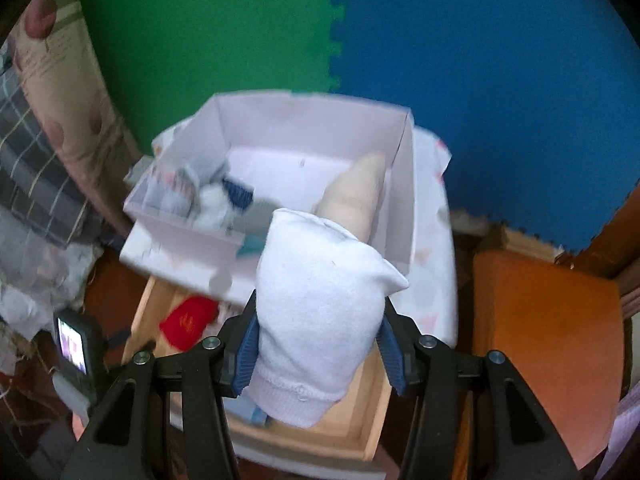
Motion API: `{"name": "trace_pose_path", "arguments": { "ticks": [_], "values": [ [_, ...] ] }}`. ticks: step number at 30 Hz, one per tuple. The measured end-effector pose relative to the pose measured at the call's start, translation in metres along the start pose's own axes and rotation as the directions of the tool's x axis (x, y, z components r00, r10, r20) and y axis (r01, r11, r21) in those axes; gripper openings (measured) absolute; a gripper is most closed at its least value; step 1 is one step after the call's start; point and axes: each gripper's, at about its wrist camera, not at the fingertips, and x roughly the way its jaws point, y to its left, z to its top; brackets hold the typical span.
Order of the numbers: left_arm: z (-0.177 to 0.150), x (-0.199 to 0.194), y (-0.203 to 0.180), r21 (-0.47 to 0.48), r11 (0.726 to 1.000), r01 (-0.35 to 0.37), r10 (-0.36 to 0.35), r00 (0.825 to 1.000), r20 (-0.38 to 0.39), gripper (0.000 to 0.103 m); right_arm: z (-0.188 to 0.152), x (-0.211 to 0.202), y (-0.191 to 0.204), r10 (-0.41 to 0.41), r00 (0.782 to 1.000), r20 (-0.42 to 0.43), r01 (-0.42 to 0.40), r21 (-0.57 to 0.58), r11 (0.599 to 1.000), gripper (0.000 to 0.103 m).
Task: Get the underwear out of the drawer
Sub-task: 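Lift the white sock with the right tool into the white box and release, then return the right tool to the drawer and grasp the pale blue cloth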
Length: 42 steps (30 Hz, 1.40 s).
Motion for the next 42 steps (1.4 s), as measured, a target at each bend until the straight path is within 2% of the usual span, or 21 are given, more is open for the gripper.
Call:
{"name": "trace_pose_path", "arguments": {
  "ticks": [8, 16, 21, 24, 28, 33, 38, 42],
  "values": [
    [0.000, 0.000, -0.001, 0.000, 1.000, -0.003, 0.003, 1.000, 0.002, 0.049, 0.060, 0.017, -0.003, -0.063, 0.998, 0.022, 0.062, 0.023, 0.998, 0.048],
    [0.000, -0.001, -0.002, 0.000, 1.000, 0.000, 0.000, 1.000, 0.000, 0.049, 0.079, 0.065, 0.004, -0.068, 0.997, -0.046, 0.070, 0.034, 0.997, 0.049],
    [0.000, 0.000, -0.003, -0.002, 1.000, 0.004, -0.004, 1.000, -0.004, 0.049, 0.073, 0.090, 0.005, -0.084, 0.991, -0.102, 0.088, 0.029, 0.996, 0.053],
    [0.000, -0.001, -0.004, 0.002, 1.000, 0.002, -0.001, 1.000, -0.004, 0.049, 0.072, 0.092, 0.002, -0.078, 0.991, -0.106, 0.083, 0.040, 0.996, 0.058],
    [0.000, 0.000, -0.006, 0.004, 1.000, -0.004, 0.004, 1.000, -0.005, 0.049, 0.072, 0.080, 0.001, -0.067, 0.994, -0.086, 0.071, 0.043, 0.997, 0.067],
    [0.001, 0.001, -0.005, 0.000, 1.000, -0.005, 0.005, 1.000, -0.007, 0.049, 0.059, 0.056, 0.005, -0.023, 0.995, -0.093, 0.025, 0.022, 0.999, 0.068],
    [0.001, 0.000, -0.002, 0.000, 1.000, -0.008, 0.008, 1.000, -0.001, 0.049, 0.018, 0.032, 0.018, 0.030, 0.991, -0.129, -0.034, -0.028, 0.999, 0.073],
    [0.001, 0.000, 0.000, 0.000, 1.000, -0.012, 0.012, 1.000, -0.002, 0.049, -0.022, 0.032, 0.030, 0.049, 0.980, -0.191, -0.063, -0.065, 0.996, 0.075]
  ]
}}
